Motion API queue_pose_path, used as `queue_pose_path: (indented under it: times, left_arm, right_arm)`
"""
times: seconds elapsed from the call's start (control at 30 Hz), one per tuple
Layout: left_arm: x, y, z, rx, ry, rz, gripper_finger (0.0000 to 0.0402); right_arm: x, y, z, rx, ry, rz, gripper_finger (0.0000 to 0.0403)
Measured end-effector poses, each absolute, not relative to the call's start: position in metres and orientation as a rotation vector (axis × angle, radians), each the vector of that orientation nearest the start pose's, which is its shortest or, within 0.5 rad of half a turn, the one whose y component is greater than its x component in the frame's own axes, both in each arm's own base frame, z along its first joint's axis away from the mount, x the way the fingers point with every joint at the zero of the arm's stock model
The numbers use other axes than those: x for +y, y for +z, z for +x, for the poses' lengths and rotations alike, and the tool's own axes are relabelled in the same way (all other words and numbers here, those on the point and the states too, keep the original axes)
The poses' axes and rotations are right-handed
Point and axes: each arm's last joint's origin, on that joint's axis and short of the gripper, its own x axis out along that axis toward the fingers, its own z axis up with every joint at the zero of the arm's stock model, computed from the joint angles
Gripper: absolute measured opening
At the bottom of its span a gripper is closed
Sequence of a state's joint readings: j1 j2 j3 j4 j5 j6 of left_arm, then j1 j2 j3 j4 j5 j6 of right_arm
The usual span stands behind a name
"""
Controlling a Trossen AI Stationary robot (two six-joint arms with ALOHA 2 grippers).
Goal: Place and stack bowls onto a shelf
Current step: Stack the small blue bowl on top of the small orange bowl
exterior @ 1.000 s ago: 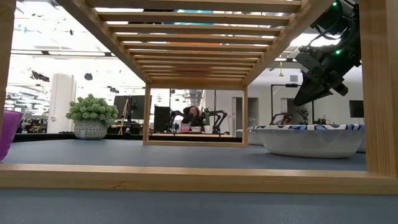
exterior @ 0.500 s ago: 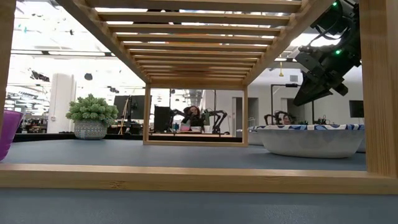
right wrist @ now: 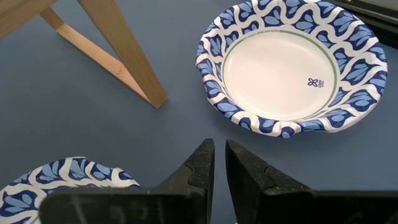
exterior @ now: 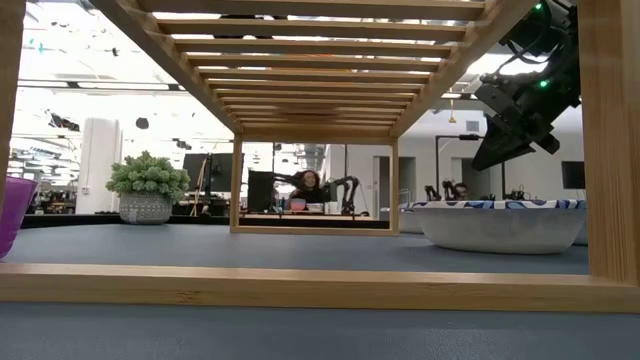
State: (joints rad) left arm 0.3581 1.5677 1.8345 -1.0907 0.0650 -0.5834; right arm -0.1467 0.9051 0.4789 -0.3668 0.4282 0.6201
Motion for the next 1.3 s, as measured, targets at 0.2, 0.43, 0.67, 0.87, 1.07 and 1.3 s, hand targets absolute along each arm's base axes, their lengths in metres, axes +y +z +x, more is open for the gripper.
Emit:
queue_pose_path:
  times: [0.2,0.43,0.67,0.87,1.07,1.3]
  left_arm:
    - [0.103,0.436,0.288,0.655,0.332,-0.686,0.0102]
    - [0.103,0.428,0.29,0.698,0.273,-0.661,0.0007]
    - [0.104,0.417,0.295,0.77,0.256,-0.668,0.0]
    - [0.108,0.4,0.309,0.843,0.243,-0.675,0.0]
    - [0.114,0.389,0.314,0.897,0.262,-0.693,0.0]
    - [0.117,0.386,0.315,0.905,0.268,-0.696,0.0]
  right_arm:
    - [-0.037,0.197,0.167,0.597,-0.767,0.459,0.0068]
    - [-0.037,0.197,0.167,0.597,-0.767,0.459,0.0068]
    - [-0.037,0.197,0.167,0.597,-0.767,0.459,0.0068]
    - [-0.037,0.197,0.167,0.597,-0.767,0.459,0.0068]
    - [-0.037,0.197,0.167,0.597,-0.767,0.459,0.0068]
    - [-0.037,0.198,0.167,0.596,-0.767,0.459,0.0068]
